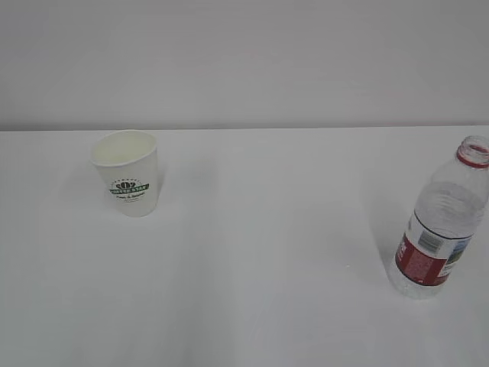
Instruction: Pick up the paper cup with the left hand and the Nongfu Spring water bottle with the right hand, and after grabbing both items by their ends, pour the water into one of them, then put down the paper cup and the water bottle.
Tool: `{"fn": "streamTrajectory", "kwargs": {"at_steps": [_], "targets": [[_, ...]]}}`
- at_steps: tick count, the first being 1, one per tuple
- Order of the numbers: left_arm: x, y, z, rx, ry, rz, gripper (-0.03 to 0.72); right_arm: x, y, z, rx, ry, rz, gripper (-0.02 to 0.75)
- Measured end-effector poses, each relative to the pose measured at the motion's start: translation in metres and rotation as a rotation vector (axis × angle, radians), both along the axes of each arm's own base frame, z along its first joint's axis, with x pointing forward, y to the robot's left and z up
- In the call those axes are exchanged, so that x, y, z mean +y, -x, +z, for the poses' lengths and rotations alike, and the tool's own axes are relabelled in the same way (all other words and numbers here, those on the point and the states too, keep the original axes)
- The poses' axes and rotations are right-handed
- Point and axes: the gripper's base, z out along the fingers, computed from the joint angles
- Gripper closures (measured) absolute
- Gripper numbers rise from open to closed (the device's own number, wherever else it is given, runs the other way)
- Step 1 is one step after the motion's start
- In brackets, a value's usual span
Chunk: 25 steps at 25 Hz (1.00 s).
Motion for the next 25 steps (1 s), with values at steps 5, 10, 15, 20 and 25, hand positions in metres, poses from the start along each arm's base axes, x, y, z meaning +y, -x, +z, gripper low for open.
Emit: {"fn": "streamTrajectory", "kwargs": {"at_steps": [5, 10, 15, 20, 25], "targets": [[0.0, 0.0, 0.0, 0.0, 0.0, 0.0, 0.238, 0.0, 0.0, 0.0, 0.0, 0.0, 0.0, 0.15], [0.0, 0.0, 0.0, 0.0, 0.0, 0.0, 0.238, 0.0, 0.0, 0.0, 0.0, 0.0, 0.0, 0.15], [0.0, 0.0, 0.0, 0.0, 0.0, 0.0, 0.238, 0.0, 0.0, 0.0, 0.0, 0.0, 0.0, 0.15], [0.0, 0.0, 0.0, 0.0, 0.0, 0.0, 0.238, 0.0, 0.0, 0.0, 0.0, 0.0, 0.0, 0.15], [0.0, 0.0, 0.0, 0.0, 0.0, 0.0, 0.238, 0.0, 0.0, 0.0, 0.0, 0.0, 0.0, 0.15]]}}
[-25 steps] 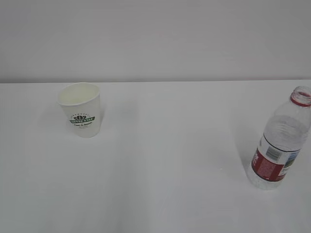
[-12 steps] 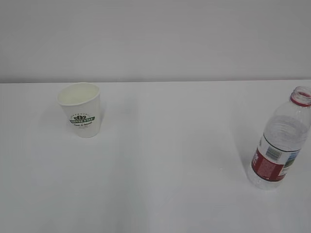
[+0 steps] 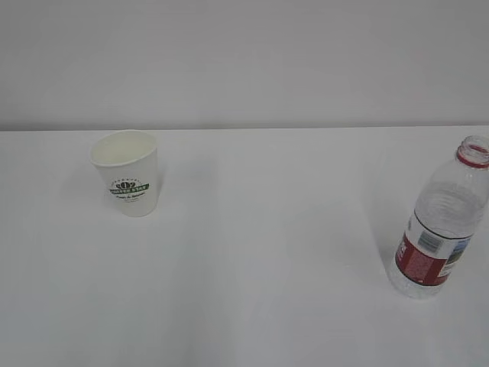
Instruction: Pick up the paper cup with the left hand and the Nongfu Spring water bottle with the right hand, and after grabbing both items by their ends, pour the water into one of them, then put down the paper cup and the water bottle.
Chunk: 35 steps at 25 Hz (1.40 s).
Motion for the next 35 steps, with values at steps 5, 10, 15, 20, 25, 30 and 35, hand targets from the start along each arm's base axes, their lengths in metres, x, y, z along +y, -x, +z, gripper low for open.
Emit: {"fn": "streamTrajectory", "kwargs": {"at_steps": [5, 10, 15, 20, 25, 30, 35], "targets": [[0.0, 0.0, 0.0, 0.0, 0.0, 0.0, 0.238, 0.0, 0.0, 0.0, 0.0, 0.0, 0.0, 0.151], [0.0, 0.0, 0.0, 0.0, 0.0, 0.0, 0.238, 0.0, 0.0, 0.0, 0.0, 0.0, 0.0, 0.15], [0.0, 0.0, 0.0, 0.0, 0.0, 0.0, 0.238, 0.0, 0.0, 0.0, 0.0, 0.0, 0.0, 0.15], [0.0, 0.0, 0.0, -0.002, 0.0, 0.0, 0.238, 0.0, 0.0, 0.0, 0.0, 0.0, 0.0, 0.15], [0.0, 0.0, 0.008, -0.064, 0.002, 0.0, 0.238, 0.0, 0.0, 0.004, -0.031, -0.003, 0.001, 0.15], [-0.001, -0.004, 0.016, -0.131, 0.01, -0.003, 0.238, 0.0, 0.002, 0.015, -0.104, -0.011, 0.002, 0.15], [-0.002, -0.017, 0.023, -0.154, 0.027, -0.011, 0.238, 0.001, -0.004, 0.025, -0.149, -0.016, 0.003, 0.15]]}}
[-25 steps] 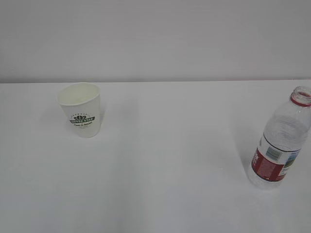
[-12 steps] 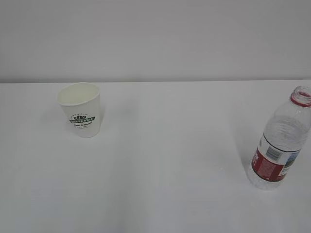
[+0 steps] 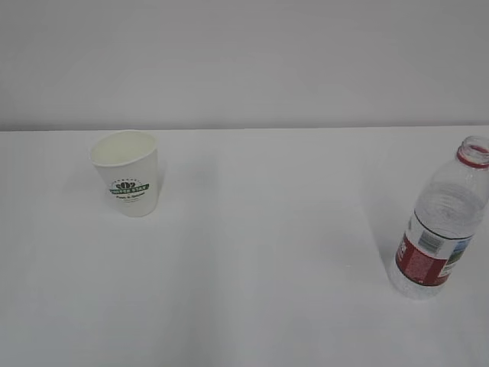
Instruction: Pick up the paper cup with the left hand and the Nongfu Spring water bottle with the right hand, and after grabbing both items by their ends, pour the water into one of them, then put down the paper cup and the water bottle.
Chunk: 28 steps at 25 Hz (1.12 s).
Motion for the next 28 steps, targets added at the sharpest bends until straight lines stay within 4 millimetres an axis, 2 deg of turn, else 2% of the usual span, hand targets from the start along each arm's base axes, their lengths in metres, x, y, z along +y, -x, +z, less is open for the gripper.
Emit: {"fn": "streamTrajectory", "kwargs": {"at_steps": [12, 21, 28], "targets": [[-0.002, -0.041, 0.016, -0.061, 0.022, -0.001, 0.238, 0.004, -0.034, 0.02, -0.077, -0.006, 0.006, 0.15], [-0.002, -0.075, 0.032, -0.205, 0.032, 0.009, 0.238, 0.009, -0.067, 0.034, -0.176, -0.013, 0.012, 0.15], [-0.003, -0.109, 0.037, -0.281, 0.036, 0.018, 0.238, 0.012, -0.092, 0.042, -0.241, -0.017, 0.017, 0.15]]}}
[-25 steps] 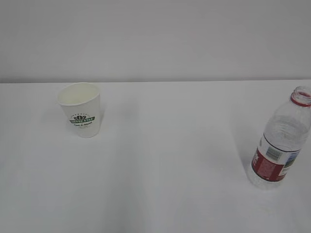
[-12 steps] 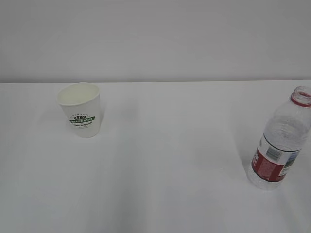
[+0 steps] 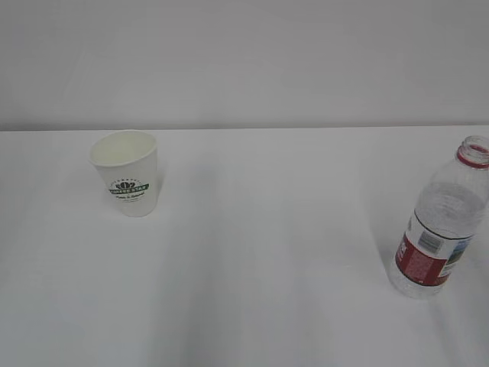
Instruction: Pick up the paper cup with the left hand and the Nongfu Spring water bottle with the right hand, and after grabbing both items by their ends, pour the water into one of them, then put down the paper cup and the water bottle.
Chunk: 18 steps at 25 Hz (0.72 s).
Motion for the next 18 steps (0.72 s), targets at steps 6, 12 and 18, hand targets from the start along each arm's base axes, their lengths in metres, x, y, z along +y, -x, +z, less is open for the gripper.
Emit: {"fn": "streamTrajectory", "kwargs": {"at_steps": [6, 12, 18], "targets": [[-0.009, -0.031, -0.002, -0.045, -0.028, -0.054, 0.238, 0.002, -0.013, 0.013, -0.138, -0.015, 0.007, 0.15], [-0.028, -0.051, -0.015, -0.01, -0.151, -0.165, 0.238, 0.003, -0.014, 0.019, -0.211, -0.023, 0.009, 0.15], [-0.031, -0.052, -0.016, -0.003, -0.167, -0.181, 0.238, 0.003, -0.018, 0.018, -0.201, -0.022, 0.009, 0.15]]}}
